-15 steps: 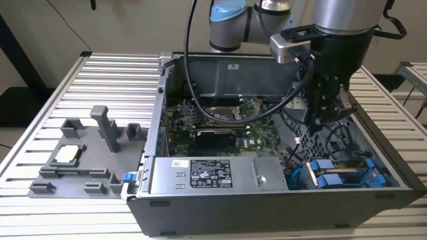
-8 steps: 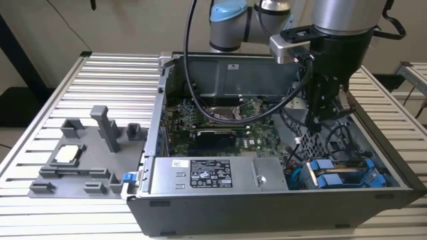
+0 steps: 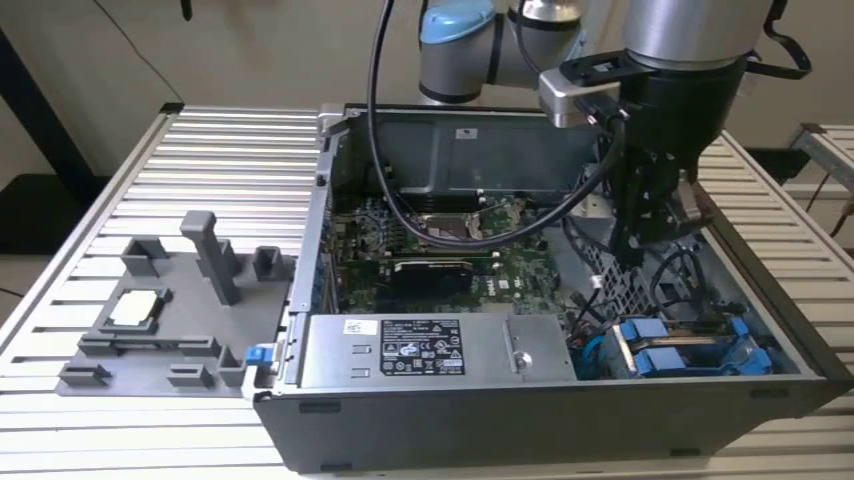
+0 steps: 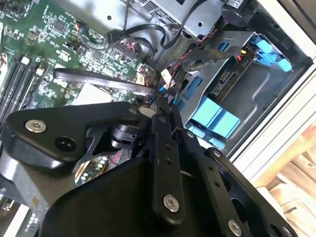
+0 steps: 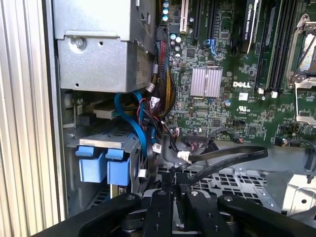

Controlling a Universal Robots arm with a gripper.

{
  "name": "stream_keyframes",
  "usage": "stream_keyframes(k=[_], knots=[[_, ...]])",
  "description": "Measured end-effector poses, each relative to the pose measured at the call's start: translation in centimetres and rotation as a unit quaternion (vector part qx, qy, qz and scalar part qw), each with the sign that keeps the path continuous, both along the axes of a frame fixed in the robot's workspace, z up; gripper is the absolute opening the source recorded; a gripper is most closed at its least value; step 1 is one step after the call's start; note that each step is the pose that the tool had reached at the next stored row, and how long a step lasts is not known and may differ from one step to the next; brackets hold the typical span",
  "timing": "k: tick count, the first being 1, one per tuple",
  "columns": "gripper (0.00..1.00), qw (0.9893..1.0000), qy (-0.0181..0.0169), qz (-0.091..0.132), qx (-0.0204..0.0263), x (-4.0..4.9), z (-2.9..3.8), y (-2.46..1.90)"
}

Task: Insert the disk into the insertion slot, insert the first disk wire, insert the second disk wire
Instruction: 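Insert the first disk wire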

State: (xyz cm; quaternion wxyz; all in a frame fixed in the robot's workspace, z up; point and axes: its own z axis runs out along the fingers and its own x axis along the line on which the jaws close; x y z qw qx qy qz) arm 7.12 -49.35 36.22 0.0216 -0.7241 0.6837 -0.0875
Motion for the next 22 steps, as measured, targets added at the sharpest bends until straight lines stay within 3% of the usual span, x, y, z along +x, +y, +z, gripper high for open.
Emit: stream_keyframes(k=[3,4,8,12,17,18,22], knots=[[0.26,1.0000,-0.0003,0.000,-0.0071,-0.06,-0.01,0.06],[0.32,0.9999,-0.0008,0.000,-0.0102,-0.09,-0.02,0.10],[0.32,0.9998,-0.0055,0.001,-0.0180,-0.19,-0.19,0.26],[0.32,0.9998,-0.0122,0.001,-0.0184,-0.27,-0.37,0.29],[0.30,0.9997,-0.0137,0.002,-0.0176,-0.31,-0.41,0.30],[0.23,0.9997,-0.0137,0.002,-0.0176,-0.30,-0.41,0.30],[0.20,0.9997,-0.0137,0.002,-0.0176,-0.30,-0.41,0.30]])
